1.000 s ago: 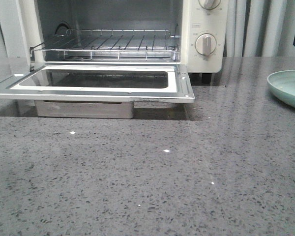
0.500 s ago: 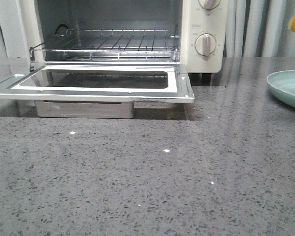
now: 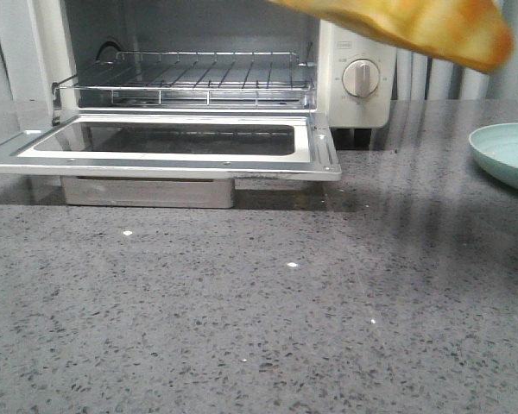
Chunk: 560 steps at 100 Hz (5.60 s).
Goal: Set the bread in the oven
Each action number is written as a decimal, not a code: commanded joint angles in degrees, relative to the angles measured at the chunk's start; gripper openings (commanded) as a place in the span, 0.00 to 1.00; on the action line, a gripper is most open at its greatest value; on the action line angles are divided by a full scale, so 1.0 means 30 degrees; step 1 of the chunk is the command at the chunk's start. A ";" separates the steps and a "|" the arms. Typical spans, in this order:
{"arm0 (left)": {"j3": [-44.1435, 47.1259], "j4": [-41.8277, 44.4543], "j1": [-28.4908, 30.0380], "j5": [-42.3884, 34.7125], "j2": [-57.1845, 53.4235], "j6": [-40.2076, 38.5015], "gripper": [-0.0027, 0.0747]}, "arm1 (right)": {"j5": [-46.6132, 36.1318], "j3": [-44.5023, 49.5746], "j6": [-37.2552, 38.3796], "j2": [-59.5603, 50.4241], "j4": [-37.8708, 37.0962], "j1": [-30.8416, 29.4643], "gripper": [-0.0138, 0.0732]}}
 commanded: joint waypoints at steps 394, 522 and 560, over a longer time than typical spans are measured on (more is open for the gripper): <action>0.3201 0.0504 0.0142 0.0521 -0.7506 -0.1739 0.01 | 0.1546 -1.1632 -0.0568 0.9784 -1.1236 0.7424 0.71; 1.1762 0.1781 0.3778 -0.7778 -0.7548 -0.1950 0.01 | 0.4370 -0.6417 0.2510 0.4825 -0.8215 0.7358 0.08; 1.4772 0.1744 0.3778 -1.0240 -0.7548 -0.1950 0.01 | 0.4300 -0.3710 0.4633 0.2046 -0.8478 0.7358 0.08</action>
